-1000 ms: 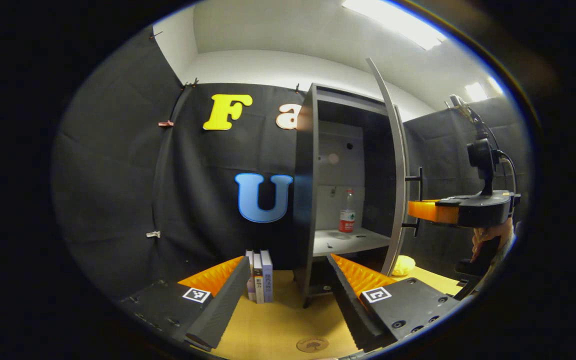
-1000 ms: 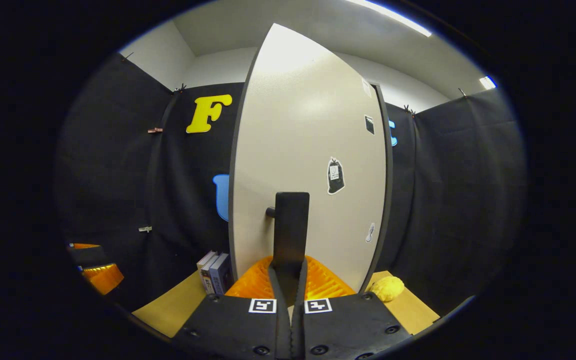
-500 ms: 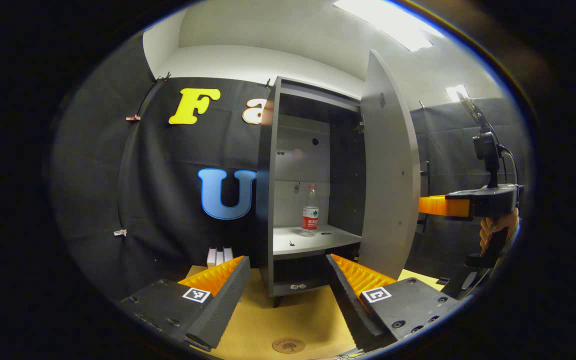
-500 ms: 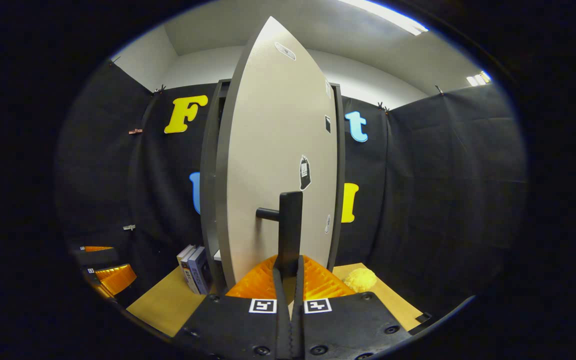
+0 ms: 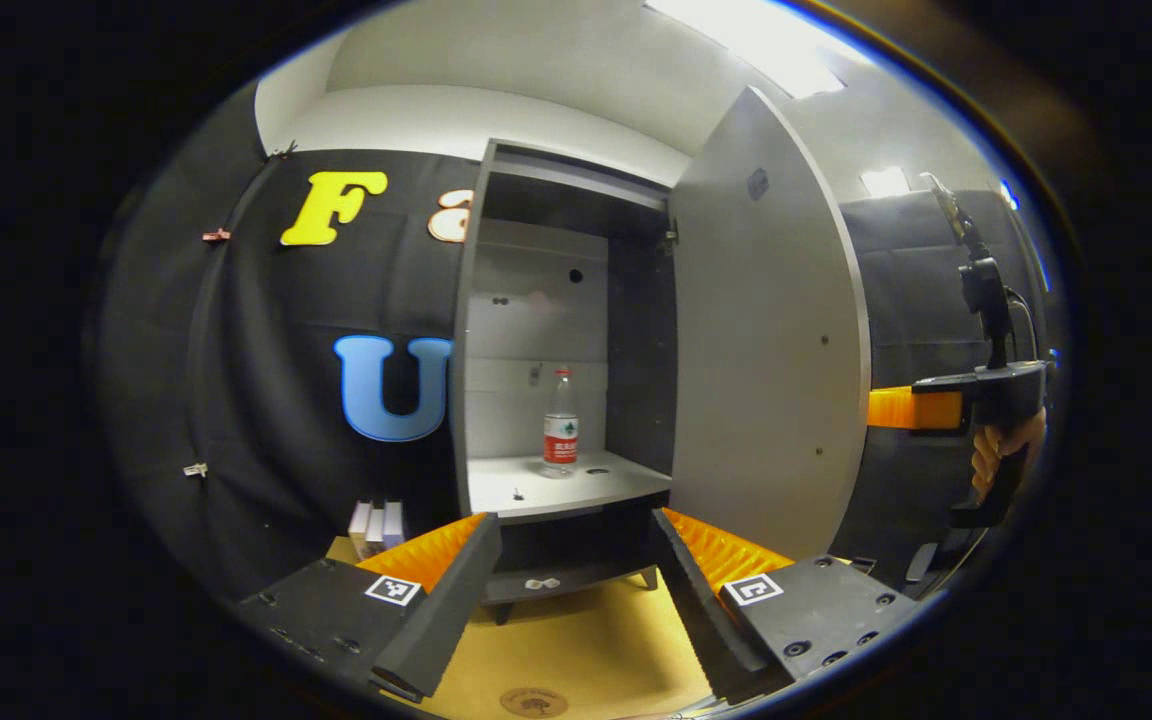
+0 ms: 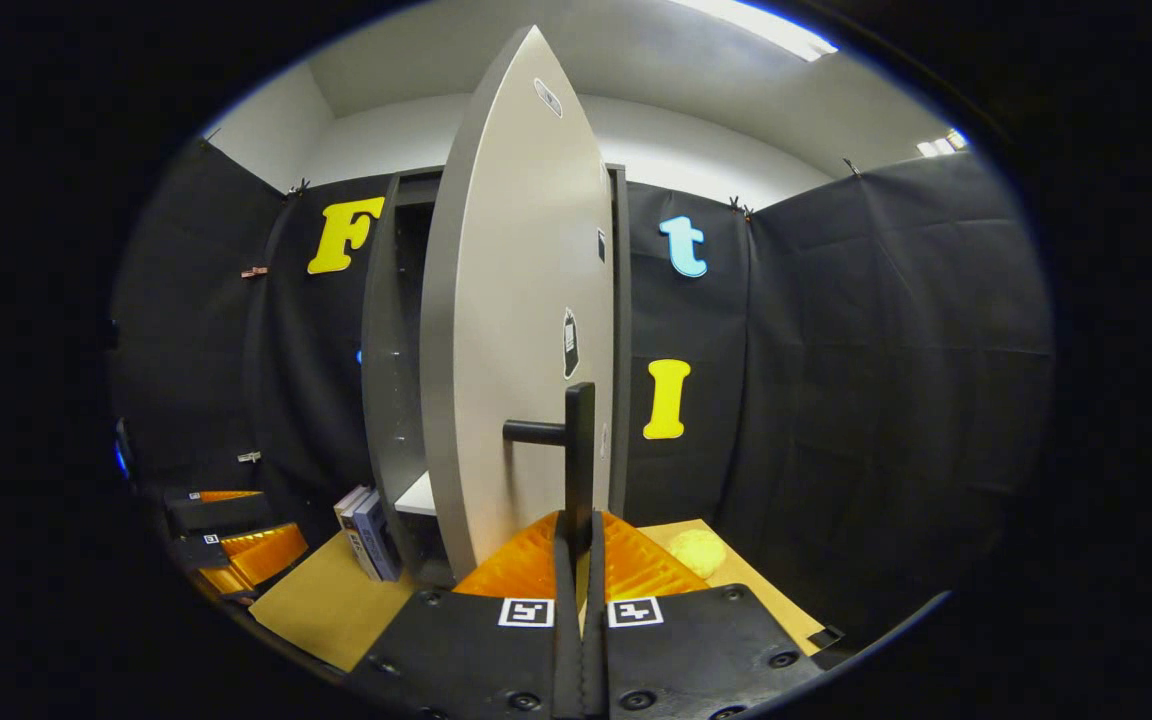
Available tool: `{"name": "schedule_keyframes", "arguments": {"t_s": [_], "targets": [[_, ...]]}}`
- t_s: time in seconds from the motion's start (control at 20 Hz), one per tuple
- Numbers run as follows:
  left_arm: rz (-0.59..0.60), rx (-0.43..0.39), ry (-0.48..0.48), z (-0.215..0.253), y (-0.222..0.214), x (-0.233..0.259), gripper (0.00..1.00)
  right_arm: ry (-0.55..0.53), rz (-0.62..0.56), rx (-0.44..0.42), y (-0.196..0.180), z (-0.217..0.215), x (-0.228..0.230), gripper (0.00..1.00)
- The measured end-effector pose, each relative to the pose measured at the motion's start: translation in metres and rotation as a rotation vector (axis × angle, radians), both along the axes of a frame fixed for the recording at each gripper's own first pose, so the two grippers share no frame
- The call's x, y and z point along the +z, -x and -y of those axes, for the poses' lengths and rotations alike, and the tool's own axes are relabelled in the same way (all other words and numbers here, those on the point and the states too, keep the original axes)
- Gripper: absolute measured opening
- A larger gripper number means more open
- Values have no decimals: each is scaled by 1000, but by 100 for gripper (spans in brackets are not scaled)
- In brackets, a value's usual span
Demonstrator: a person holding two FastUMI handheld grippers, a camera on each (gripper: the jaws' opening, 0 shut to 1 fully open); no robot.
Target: Open the cabinet door with the right hand, grasp the bottle in the cabinet with the left hand and place it on the coaster, then close the cabinet door with the right hand.
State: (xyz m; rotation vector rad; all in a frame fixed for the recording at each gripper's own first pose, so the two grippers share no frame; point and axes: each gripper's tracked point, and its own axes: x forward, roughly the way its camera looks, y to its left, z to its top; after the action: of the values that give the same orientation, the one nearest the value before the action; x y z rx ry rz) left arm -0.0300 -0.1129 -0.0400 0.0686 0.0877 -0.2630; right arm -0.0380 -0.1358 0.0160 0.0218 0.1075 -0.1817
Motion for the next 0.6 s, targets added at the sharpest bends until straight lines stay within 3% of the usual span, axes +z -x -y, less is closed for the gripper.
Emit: {"name": "schedule_keyframes", "arguments": {"t_s": [0.6], "targets": [[6,-120,-2,126,-54,-16,94,-57,-6,46,10,82,-1,5]]}}
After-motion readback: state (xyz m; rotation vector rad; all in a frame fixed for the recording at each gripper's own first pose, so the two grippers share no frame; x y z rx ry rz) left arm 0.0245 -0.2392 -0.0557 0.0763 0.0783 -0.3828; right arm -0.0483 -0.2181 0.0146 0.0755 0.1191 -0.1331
